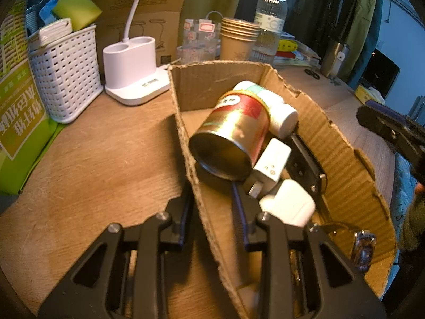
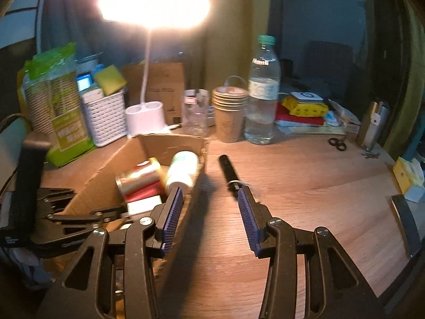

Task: Organize rigid objects
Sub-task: 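Move the open right tool over the black flashlight on the desk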

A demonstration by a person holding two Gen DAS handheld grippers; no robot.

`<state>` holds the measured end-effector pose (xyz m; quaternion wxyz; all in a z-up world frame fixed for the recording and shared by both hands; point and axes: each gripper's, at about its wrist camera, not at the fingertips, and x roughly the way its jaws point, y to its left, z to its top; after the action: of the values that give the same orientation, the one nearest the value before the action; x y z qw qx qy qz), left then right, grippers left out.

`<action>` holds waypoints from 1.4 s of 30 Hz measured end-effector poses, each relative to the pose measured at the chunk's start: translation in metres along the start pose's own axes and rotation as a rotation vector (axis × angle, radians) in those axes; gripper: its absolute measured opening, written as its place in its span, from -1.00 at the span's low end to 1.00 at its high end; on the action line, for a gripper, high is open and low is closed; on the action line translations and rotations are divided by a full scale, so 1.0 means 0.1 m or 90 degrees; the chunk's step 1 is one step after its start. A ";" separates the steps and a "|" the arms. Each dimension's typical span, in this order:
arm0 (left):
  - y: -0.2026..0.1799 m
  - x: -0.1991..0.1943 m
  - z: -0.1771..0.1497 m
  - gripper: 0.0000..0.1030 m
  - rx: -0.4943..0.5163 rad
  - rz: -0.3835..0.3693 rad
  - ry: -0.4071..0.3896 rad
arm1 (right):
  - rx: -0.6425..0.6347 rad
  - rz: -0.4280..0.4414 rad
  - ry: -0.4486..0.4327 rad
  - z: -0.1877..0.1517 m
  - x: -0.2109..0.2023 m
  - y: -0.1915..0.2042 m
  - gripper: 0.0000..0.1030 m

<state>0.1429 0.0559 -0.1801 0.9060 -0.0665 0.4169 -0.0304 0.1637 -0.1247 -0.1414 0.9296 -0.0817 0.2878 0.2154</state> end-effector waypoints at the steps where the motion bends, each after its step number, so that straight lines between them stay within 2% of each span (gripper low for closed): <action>1: 0.00 0.00 0.00 -0.42 0.000 0.000 0.000 | 0.002 -0.004 0.002 0.00 0.03 -0.03 -0.10; 16: 0.00 0.00 0.00 -0.42 0.000 0.000 0.000 | 0.013 -0.020 0.047 0.01 0.59 -0.34 -0.10; 28: 0.00 0.00 0.00 -0.42 0.000 0.000 0.000 | -0.006 0.013 0.088 0.10 1.02 -0.35 -0.10; 42: 0.00 0.00 0.00 -0.42 0.000 0.000 0.000 | -0.015 0.043 0.121 0.14 1.28 -0.40 -0.10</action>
<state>0.1430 0.0557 -0.1801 0.9060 -0.0665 0.4170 -0.0303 0.2833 -0.1116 -0.2020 0.8894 -0.1030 0.3745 0.2409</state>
